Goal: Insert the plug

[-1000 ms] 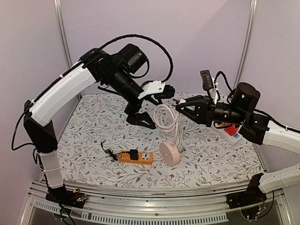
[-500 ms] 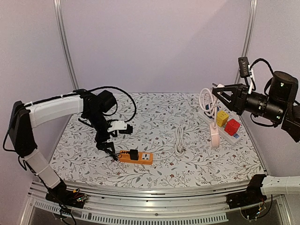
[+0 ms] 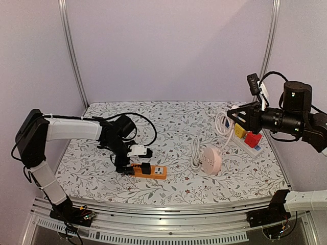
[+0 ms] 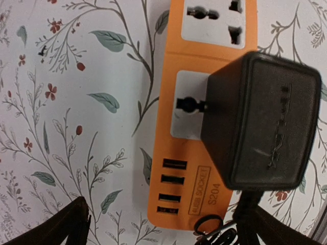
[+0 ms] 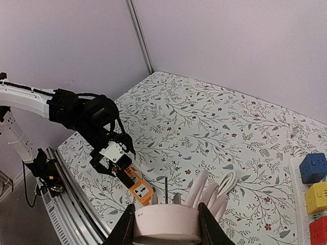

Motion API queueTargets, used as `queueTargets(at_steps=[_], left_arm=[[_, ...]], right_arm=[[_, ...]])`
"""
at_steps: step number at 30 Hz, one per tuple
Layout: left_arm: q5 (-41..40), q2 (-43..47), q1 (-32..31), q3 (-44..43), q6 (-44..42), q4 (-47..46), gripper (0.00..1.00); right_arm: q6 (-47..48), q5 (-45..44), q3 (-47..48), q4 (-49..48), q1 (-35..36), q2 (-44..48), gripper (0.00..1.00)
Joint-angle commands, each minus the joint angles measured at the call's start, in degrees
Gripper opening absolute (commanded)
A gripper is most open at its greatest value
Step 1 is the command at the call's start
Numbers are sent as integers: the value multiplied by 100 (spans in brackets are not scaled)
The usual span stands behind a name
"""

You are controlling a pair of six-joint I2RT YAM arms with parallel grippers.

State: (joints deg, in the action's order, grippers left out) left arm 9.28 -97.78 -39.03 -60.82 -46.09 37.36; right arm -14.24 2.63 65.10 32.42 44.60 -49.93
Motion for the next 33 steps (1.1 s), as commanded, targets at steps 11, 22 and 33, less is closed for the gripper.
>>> queueTargets(at_steps=[11,22,33], left_arm=[[25,-284,-275,178,213,-165,58],[-271,-334,-316,72,1894,203,26],[638,-792,-1097,-205,2529,557,72]], right_arm=[[71,-214,140,13,-14,139,0],[-357,-1526,834,1421,-60,-355,0],[-673,-2061,1431,2839,-62,-1380,0]])
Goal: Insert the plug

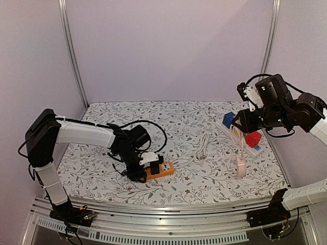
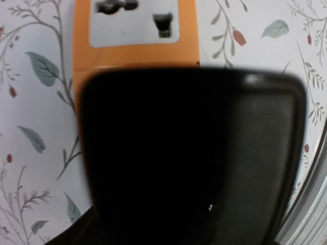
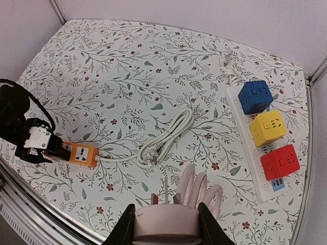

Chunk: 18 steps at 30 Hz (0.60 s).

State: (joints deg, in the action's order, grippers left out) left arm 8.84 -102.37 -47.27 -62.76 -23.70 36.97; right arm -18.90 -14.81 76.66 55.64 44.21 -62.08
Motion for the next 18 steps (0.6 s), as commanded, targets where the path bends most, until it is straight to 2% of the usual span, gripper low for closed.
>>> queueTargets(at_steps=[1,5,12,18], left_arm=[[826,-348,-274,-69,295,710,79],[1216,-366,-274,-328,208,1092,98],[1163,117,-81,-355,-366,1393,100],[1571,741,556,-647,-821,1921,99]], right_arm=[[-217,-367,278,579,-23,-244,0],[-215,-268,225,668,-20,-564,0],[-332,939,-68,144,254,-1522,0],[-359,1412,123,-252,657,-2566,0]])
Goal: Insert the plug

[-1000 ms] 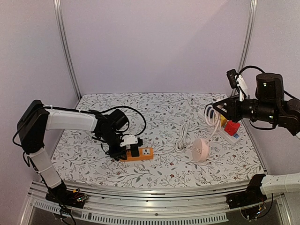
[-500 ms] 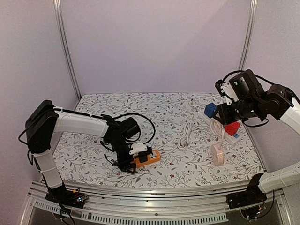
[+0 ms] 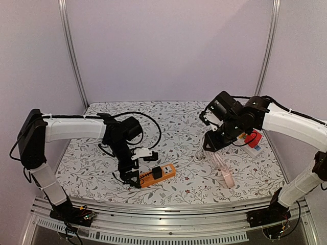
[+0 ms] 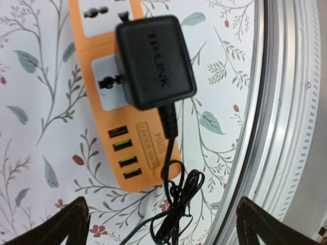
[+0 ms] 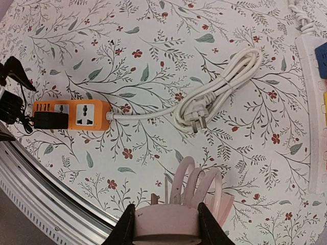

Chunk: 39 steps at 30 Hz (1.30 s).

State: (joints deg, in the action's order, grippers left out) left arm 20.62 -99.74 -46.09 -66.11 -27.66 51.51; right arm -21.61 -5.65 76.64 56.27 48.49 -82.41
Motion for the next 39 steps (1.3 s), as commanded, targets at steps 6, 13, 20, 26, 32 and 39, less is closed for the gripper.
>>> queueTargets(at_steps=[6,13,20,26,32,39], left_arm=[[481,799,967,-319,-458,514,99],[605,842,1100,16,-265,47,99],[715,776,1179,125,-215,-114,100],[753,717,1181,173,-197,-183,100],[740,684,1181,184,-191,-195,100],[708,691,1181,168,-178,-179,100]], right_arm=[[-109,1252,645,-698,630,-1609,0],[-238,1873,1485,-714,702,-2967,0],[-472,1871,1964,-693,830,-3714,0],[-562,1553,2139,-551,836,-3944,0],[-381,1278,2393,-277,830,-4132,0],[-242,1070,2642,379,860,-4208,0]])
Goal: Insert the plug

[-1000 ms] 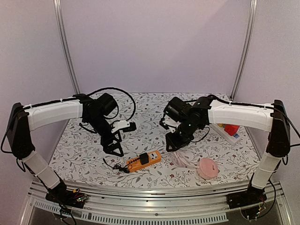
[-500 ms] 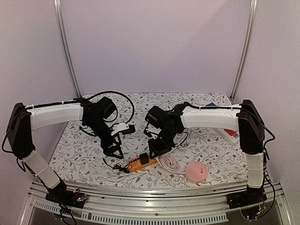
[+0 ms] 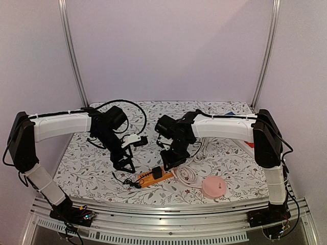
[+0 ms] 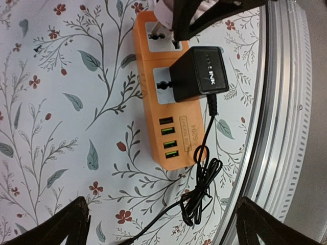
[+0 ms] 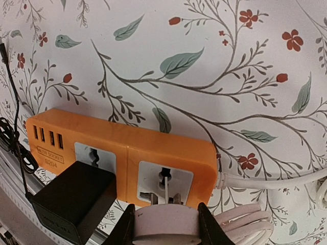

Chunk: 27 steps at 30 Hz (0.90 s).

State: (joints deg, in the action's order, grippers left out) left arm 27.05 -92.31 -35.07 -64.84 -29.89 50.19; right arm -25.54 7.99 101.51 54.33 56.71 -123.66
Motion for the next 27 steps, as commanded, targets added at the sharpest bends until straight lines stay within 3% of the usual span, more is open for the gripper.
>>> queueTargets(at_steps=[1,12,27], left_arm=[[64,-50,79,42,42,-47,100],[46,-60,79,41,42,-50,100],[3,-51,79,50,29,-52,100]], right_arm=[[165,-275,158,600,55,-52,0],[319,78,570,622,215,-338,0],[392,-583,708,1191,201,-396,0]])
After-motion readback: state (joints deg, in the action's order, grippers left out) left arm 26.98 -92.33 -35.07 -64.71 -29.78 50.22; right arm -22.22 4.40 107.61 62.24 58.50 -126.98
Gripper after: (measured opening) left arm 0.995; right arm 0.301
